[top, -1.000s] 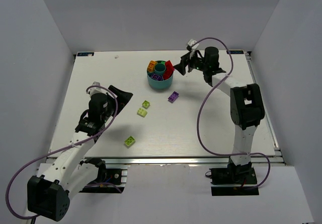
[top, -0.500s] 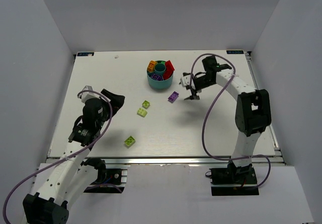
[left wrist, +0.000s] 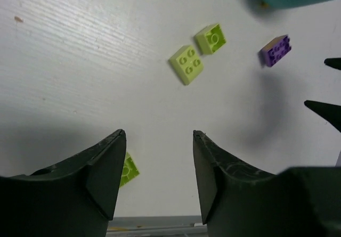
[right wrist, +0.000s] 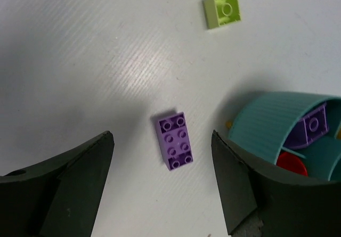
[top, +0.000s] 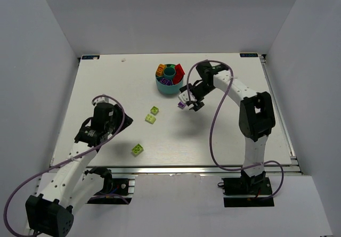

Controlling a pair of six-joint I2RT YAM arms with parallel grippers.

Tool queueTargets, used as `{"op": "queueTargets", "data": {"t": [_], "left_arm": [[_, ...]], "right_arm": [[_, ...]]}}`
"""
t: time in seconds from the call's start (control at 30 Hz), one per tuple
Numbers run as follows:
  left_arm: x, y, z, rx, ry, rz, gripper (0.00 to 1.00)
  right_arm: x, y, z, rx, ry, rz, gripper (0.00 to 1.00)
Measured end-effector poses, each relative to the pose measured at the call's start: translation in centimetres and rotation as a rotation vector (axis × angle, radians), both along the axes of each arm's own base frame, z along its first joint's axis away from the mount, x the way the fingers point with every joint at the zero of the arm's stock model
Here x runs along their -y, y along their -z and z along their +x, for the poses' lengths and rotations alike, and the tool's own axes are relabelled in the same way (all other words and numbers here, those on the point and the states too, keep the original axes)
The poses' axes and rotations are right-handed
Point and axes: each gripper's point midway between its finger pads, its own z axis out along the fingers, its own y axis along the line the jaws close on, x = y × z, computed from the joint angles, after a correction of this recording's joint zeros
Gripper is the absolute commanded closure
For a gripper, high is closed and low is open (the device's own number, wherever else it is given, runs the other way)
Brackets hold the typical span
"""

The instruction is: Sort the legos into containers by color

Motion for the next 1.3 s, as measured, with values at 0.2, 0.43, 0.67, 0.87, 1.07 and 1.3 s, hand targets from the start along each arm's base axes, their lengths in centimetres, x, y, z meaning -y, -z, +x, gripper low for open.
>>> {"op": "queueTargets", "data": {"t": [0.2,0.43,0.67,0.87,1.07,1.3], "left_arm": [[0.4,0.8,-0.6,-0.04,0.033,-0.005,0.32],[0.5,1.8,-1.2,-0.05,0.036,-0.02,0.31],[0.5,2.0,-1.6,-0.051,0.035,-0.028,0.31],[0.5,2.0,-1.6,-0.05,0.035,-0.03,0.31],[0.5,2.2,-1.7,-0.054,0.035,-0.03,0.31],[0.6,2.2,-1.6,-0.053,0.035,-0.03,0.31]], "right_arm": [[-2.1,1.2,0.2,0.024,-0.055,-0.075,0.23],[-1.8,2.7,1.4,0.029,-0.018,-0.156,0.23],[-1.7,4.6,2.9,0.028,0.022,-0.226,0.23],[-2.0,6.2,3.6,0.034,0.037,-0.267,0.23],[-2.3,6.9,4.6,0.052,0.053,-0.288,0.24],[-2.0,8.0,5.2,0.054,0.073,-0.319,0.28]]}}
